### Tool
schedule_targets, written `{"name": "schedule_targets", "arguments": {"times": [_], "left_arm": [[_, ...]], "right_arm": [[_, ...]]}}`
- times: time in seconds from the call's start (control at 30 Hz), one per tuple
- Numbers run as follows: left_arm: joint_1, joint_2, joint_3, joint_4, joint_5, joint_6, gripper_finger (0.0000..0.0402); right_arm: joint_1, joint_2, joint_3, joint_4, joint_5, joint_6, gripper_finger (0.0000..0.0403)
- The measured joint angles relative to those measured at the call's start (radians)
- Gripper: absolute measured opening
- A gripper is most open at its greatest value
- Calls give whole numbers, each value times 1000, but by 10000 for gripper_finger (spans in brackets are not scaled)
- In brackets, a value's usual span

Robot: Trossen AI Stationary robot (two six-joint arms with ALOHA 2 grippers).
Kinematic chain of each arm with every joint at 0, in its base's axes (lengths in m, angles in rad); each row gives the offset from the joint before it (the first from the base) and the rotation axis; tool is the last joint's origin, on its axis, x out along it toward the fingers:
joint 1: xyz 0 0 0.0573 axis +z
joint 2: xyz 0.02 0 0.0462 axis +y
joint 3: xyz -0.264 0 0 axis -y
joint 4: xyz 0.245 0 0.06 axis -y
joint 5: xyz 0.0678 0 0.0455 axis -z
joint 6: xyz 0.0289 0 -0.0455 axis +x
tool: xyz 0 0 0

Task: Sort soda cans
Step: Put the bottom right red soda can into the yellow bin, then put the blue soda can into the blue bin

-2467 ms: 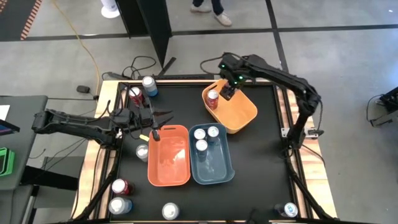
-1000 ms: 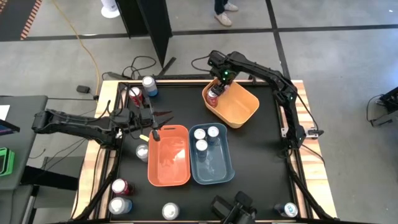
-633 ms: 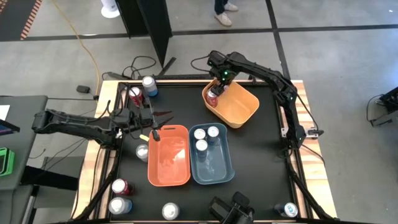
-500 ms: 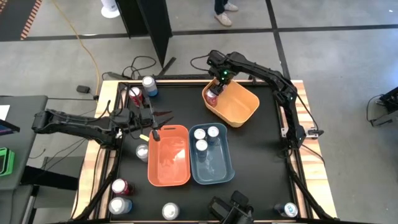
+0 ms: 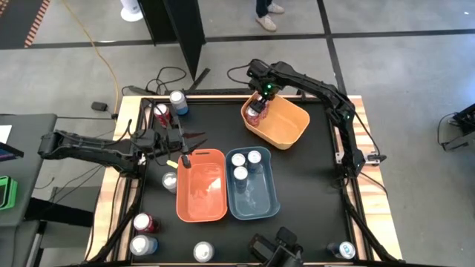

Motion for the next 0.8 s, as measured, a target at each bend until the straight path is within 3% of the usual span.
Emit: {"name": "schedule_targets", "arguments": {"times": [0.4, 0.8], "left_arm": [[0, 0, 0, 0, 0, 0, 114], [0, 0, 0, 0, 0, 0, 114]], "right_arm": [[1, -2, 18, -35, 7, -1, 350], [11, -3, 208, -173, 60, -9, 350]]}}
